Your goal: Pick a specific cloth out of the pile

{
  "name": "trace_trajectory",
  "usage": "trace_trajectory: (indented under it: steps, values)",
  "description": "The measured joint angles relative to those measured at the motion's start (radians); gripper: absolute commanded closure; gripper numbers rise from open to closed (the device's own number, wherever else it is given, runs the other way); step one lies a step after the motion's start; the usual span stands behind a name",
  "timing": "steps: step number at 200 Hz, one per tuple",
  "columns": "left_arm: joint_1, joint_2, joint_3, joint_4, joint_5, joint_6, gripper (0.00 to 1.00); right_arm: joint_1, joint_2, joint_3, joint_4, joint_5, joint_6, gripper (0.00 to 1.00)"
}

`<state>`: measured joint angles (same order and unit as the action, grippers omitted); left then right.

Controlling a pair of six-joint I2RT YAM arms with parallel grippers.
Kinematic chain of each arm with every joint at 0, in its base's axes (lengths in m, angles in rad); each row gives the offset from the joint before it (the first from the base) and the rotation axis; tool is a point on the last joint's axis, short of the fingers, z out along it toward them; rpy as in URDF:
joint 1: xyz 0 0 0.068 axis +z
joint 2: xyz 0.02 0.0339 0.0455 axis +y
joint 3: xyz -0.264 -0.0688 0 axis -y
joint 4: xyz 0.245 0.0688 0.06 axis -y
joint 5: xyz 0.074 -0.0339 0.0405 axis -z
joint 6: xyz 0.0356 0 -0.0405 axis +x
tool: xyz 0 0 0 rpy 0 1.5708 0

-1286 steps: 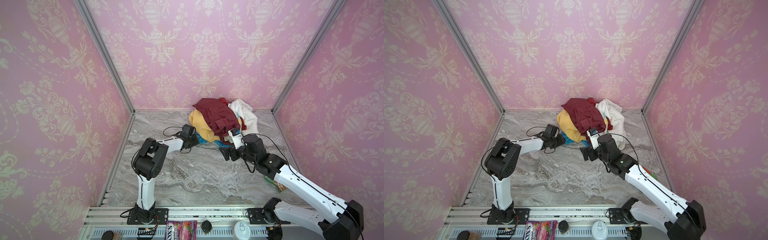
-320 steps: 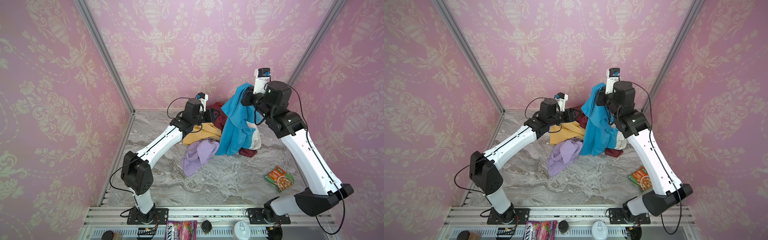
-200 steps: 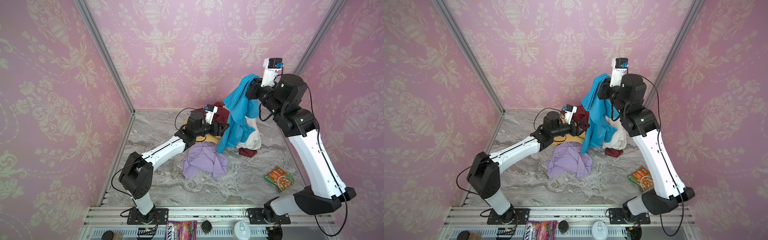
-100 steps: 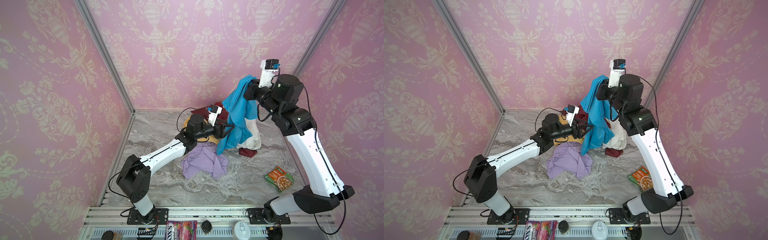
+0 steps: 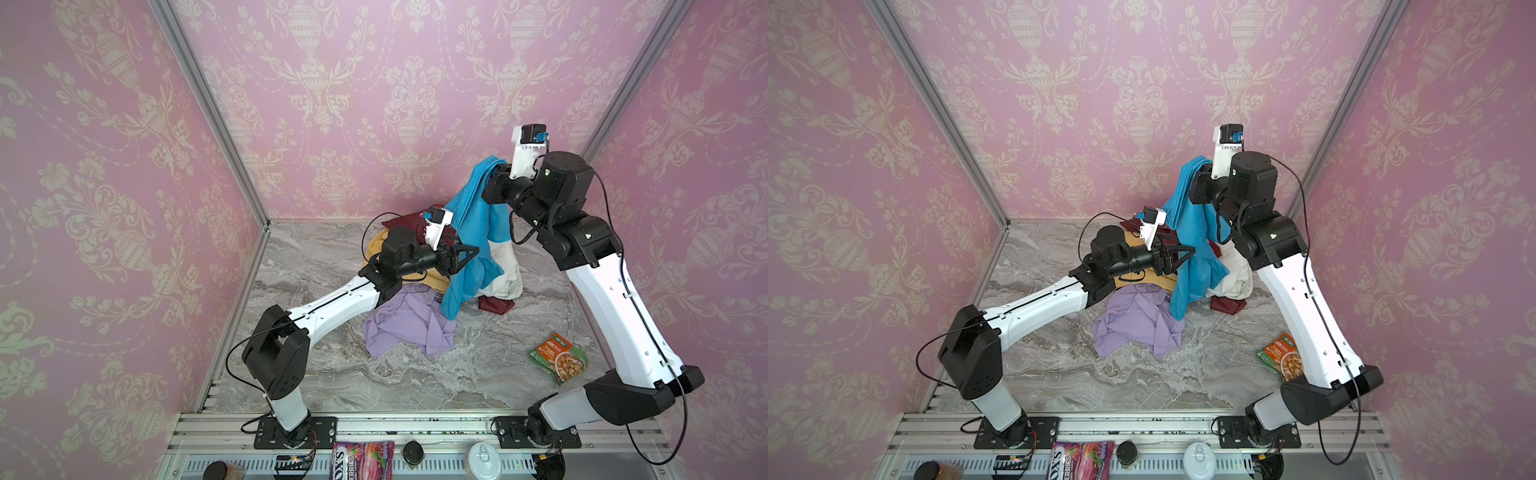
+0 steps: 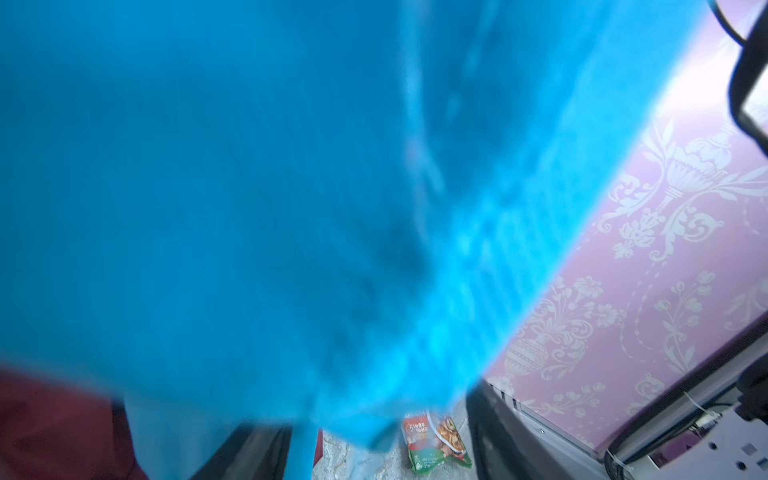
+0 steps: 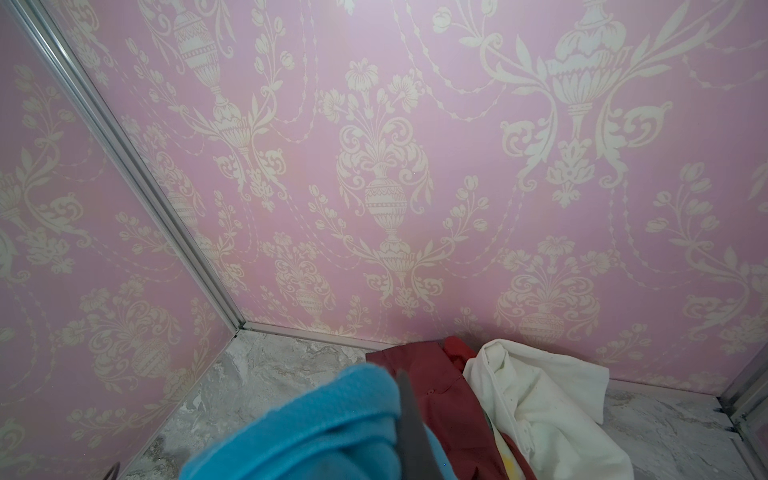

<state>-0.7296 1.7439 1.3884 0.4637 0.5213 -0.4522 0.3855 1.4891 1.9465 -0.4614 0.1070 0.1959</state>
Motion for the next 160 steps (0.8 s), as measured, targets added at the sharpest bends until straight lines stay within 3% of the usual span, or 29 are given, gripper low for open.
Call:
trace_trajectory:
  steps: [17, 32, 48, 134, 149, 160]
  values:
    - [0.000, 0.035, 0.048, -0.014, -0.038, 0.012, 0.45, 0.000, -0.001, -0.029, 0.001, -0.008, 0.012, 1.00]
    - [0.000, 0.064, 0.089, -0.031, -0.063, 0.027, 0.76, 0.000, -0.003, -0.051, 0.002, -0.015, 0.018, 1.00]
    - [0.000, 0.092, 0.130, -0.042, -0.084, 0.039, 1.00, 0.000, -0.014, -0.076, 0.003, -0.014, 0.018, 1.00]
    - [0.000, 0.119, 0.255, -0.121, -0.114, 0.051, 1.00, -0.011, -0.120, -0.236, 0.013, -0.007, 0.014, 1.00]
    - [0.000, 0.119, 0.281, -0.138, -0.122, 0.051, 1.00, -0.016, -0.137, -0.277, 0.012, -0.012, 0.014, 0.91]
    - [0.000, 0.117, 0.303, -0.156, -0.134, 0.051, 1.00, -0.019, -0.153, -0.309, 0.009, -0.015, 0.005, 0.76]
